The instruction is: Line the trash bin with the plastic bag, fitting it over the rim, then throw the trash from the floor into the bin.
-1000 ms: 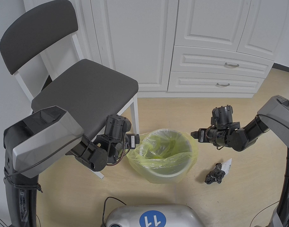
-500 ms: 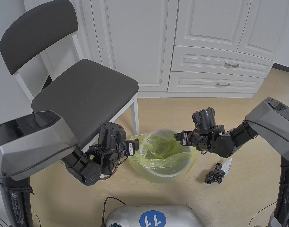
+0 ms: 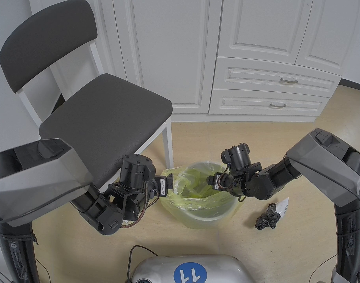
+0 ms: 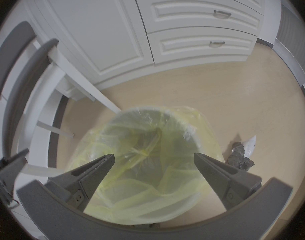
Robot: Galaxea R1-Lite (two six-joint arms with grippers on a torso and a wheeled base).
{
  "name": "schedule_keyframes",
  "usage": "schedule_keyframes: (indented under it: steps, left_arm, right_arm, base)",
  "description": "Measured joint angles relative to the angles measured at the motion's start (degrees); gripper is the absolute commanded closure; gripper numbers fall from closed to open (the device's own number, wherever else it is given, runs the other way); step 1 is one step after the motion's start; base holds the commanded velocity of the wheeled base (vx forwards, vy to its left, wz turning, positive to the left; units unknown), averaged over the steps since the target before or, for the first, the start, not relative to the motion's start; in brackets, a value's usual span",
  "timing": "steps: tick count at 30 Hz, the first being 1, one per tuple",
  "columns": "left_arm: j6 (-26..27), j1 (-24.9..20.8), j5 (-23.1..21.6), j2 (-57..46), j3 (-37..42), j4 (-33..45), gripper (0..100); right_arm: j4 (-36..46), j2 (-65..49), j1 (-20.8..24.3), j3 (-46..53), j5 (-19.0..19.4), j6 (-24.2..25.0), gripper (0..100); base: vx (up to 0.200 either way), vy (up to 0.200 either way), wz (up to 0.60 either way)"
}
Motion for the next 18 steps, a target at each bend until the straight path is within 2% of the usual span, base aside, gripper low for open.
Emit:
schedule_keyframes:
  steps: [6, 18]
  left_arm:
    - [0.07, -0.11, 0.0, -0.05, 0.13, -0.26, 0]
    - [0.07, -0.33, 0.0, -0.11, 0.24, -0.26, 0]
  right_arm:
    - [6.73, 0.37, 1.16, 0.12, 0.41, -1.19, 0]
    - [8.8, -2.3, 3.52, 8.23, 1.76, -9.52, 0]
  base:
    - [0.0, 0.0, 0.0]
    - [0.0, 0.0, 0.0]
